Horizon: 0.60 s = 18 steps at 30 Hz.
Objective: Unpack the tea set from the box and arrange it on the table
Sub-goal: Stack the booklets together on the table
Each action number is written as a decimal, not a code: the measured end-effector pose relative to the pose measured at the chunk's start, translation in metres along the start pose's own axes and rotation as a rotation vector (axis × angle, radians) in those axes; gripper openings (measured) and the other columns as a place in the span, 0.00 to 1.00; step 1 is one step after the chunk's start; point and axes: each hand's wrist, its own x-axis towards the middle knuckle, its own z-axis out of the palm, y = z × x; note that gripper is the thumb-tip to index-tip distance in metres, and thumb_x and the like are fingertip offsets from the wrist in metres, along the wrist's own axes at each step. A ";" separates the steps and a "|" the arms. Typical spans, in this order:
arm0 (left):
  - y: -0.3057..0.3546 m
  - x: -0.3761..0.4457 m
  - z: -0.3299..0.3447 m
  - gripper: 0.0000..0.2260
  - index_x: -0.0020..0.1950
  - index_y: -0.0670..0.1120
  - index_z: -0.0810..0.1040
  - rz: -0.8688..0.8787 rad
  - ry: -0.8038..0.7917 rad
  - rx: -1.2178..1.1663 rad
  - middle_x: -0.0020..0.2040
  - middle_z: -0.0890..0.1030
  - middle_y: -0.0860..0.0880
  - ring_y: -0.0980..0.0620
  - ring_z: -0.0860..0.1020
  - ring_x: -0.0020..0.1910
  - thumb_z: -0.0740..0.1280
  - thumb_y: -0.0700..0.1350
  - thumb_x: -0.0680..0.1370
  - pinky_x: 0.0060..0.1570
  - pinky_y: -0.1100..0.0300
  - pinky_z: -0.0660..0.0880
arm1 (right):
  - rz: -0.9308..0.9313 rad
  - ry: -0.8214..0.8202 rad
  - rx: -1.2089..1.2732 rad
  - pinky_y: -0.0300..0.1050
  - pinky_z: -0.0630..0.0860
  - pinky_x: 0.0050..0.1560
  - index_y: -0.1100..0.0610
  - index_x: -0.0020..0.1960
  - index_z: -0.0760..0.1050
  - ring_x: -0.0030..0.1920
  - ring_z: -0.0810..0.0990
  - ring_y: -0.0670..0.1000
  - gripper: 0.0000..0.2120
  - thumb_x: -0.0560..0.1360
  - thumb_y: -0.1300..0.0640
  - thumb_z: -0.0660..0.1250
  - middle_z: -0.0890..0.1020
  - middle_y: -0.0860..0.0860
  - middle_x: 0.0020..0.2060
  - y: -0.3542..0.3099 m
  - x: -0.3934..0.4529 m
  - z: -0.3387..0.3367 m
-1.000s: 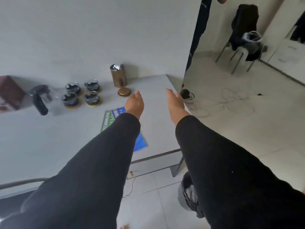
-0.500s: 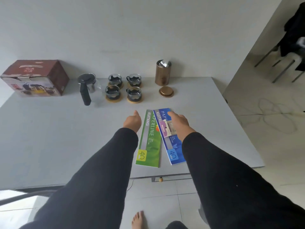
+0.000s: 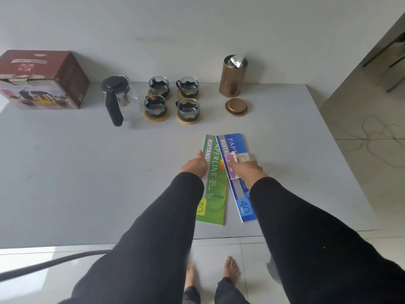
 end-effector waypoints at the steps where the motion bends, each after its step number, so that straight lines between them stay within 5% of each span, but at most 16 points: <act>1: 0.000 0.002 0.001 0.25 0.78 0.40 0.55 0.006 -0.001 0.002 0.74 0.64 0.37 0.41 0.63 0.74 0.39 0.50 0.84 0.72 0.51 0.57 | 0.007 0.003 -0.048 0.52 0.70 0.65 0.58 0.71 0.61 0.63 0.71 0.58 0.42 0.67 0.35 0.67 0.69 0.57 0.64 -0.001 0.002 0.001; 5: -0.002 0.006 0.006 0.30 0.74 0.37 0.63 0.033 -0.015 0.023 0.72 0.67 0.37 0.42 0.65 0.73 0.38 0.55 0.84 0.72 0.52 0.58 | 0.000 0.005 -0.217 0.51 0.66 0.67 0.59 0.70 0.64 0.65 0.68 0.58 0.35 0.72 0.38 0.65 0.67 0.58 0.65 -0.002 0.006 0.004; 9: -0.004 0.006 0.011 0.27 0.76 0.42 0.60 0.074 -0.008 0.052 0.71 0.69 0.37 0.41 0.67 0.71 0.39 0.53 0.84 0.70 0.51 0.61 | -0.041 0.020 -0.347 0.49 0.63 0.68 0.59 0.68 0.67 0.67 0.65 0.56 0.25 0.78 0.44 0.59 0.70 0.56 0.64 -0.003 0.003 0.009; 18: -0.019 0.015 0.021 0.28 0.70 0.39 0.68 0.063 -0.022 -0.109 0.66 0.74 0.39 0.40 0.73 0.66 0.44 0.57 0.83 0.68 0.49 0.68 | 0.008 0.008 -0.109 0.49 0.75 0.61 0.57 0.65 0.70 0.60 0.75 0.55 0.29 0.69 0.45 0.70 0.74 0.55 0.61 -0.009 -0.006 0.049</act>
